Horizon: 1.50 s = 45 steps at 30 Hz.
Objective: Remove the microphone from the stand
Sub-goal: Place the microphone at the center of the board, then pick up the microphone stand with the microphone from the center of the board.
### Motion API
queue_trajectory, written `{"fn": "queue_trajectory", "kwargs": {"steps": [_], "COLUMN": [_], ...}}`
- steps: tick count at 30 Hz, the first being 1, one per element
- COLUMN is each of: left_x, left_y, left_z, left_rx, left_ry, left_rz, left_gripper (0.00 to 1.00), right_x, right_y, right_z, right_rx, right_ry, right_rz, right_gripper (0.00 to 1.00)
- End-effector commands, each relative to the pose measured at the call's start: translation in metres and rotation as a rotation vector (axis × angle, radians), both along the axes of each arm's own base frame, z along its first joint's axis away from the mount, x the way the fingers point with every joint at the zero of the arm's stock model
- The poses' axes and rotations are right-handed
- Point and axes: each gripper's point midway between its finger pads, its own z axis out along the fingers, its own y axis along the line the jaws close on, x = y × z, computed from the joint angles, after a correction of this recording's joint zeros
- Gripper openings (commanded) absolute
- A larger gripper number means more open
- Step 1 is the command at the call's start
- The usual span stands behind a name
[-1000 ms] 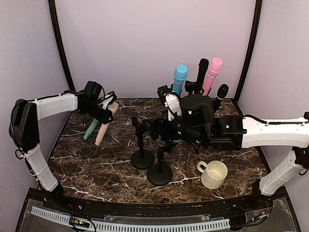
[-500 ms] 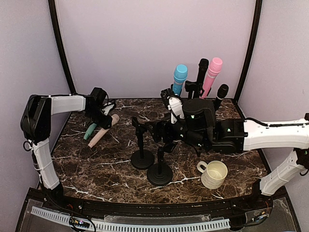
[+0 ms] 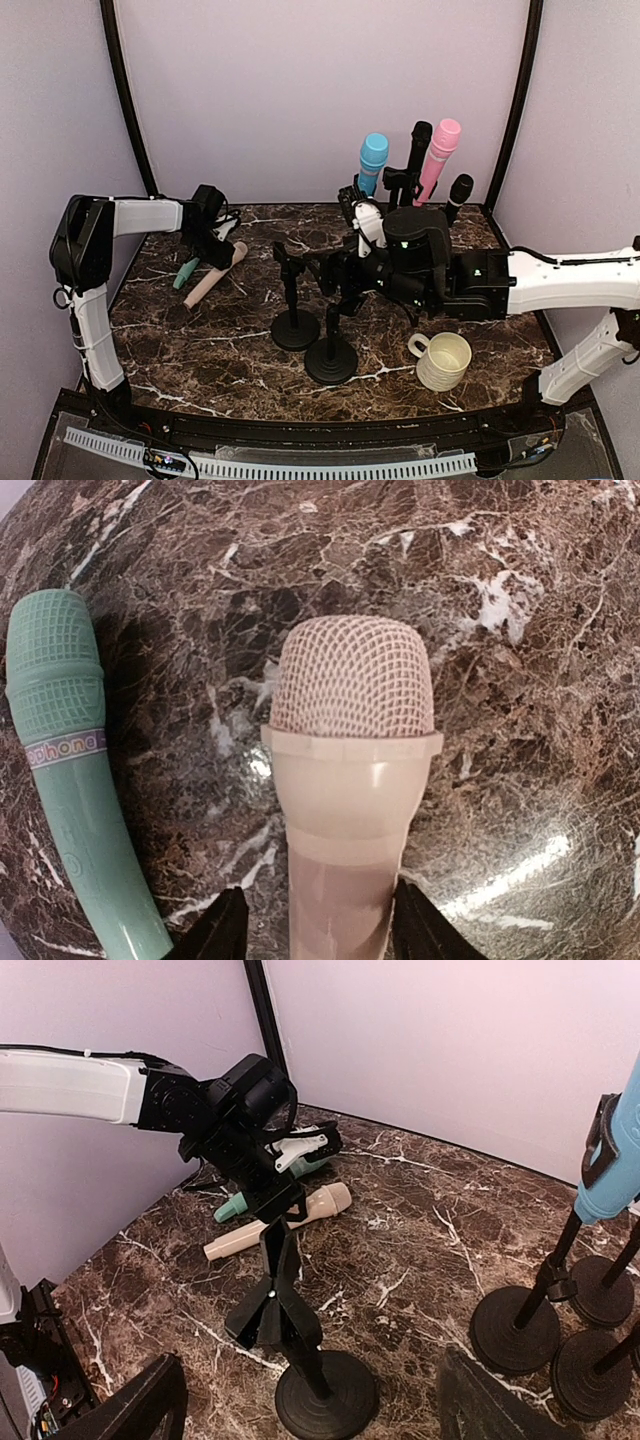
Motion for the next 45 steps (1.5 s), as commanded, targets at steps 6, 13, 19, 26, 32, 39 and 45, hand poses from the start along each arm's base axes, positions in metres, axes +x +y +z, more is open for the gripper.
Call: {"fn": "queue_trajectory", "kwargs": {"steps": [6,13,19,26,32,39,45], "left_x": [0.016,0.015,-0.001,-0.059,-0.1,-0.13,-0.143], "left_y": [0.012,0.004,-0.033,-0.095,-0.14,-0.155,-0.136], "left_z": [0.031,0.076,0.146,0.216,0.251,0.267,0.283], "left_rx": [0.031,-0.054,-0.308,-0.609,-0.733,-0.826,-0.812], "left_ry": [-0.14,-0.273,-0.445,-0.553,-0.563,-0.514,-0.62], "left_rz": [0.042,0.031,-0.102,-0.412,-0.597,-0.664,-0.613], "left_gripper": [0.53,0.56,0.66,0.73,0.75,0.76,0.77], "right_x": [-0.001,-0.003,0.006,0.03,0.044,0.06,0.082], "right_y": [-0.005,-0.032,-0.075,-0.122,-0.14,-0.127,-0.105], "right_z": [0.014,0.025,0.023,0.0,-0.017,-0.028,-0.039], "right_rx": [0.076,0.102,0.124,0.196,0.215,0.2,0.152], "right_ry": [-0.004,-0.029,-0.021,0.038,0.02,-0.02,-0.064], "right_rz": [-0.015,-0.058,-0.147,-0.182,-0.174,-0.123,-0.126], "right_gripper": [0.87,0.87,0.92,0.95,0.96,0.92,0.8]}}
